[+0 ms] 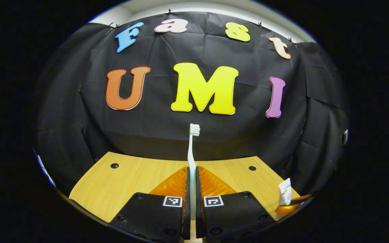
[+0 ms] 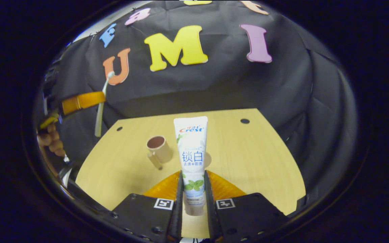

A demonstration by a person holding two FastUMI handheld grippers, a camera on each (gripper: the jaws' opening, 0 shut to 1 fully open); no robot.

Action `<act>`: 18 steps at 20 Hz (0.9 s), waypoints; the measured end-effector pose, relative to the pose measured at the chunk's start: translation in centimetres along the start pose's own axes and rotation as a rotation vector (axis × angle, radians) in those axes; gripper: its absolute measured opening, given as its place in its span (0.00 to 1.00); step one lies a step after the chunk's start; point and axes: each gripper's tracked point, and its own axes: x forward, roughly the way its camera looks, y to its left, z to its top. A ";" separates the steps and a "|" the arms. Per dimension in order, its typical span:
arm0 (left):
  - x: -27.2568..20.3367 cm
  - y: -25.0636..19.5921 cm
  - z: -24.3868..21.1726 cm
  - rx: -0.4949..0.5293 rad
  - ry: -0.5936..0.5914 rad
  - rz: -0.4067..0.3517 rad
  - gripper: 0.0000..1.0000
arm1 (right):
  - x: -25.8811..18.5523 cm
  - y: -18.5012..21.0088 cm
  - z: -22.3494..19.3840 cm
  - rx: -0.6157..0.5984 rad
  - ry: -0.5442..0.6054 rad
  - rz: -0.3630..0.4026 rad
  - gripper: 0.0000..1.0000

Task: Put the toothbrush and toothpaste on the desktop into the cup, then pick up the cup and place it on the coaster on the desktop.

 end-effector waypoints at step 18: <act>11.3 -3.0 -7.6 0.057 -0.007 -0.101 0.11 | -4.1 -1.3 4.9 -0.061 -0.025 -0.157 0.31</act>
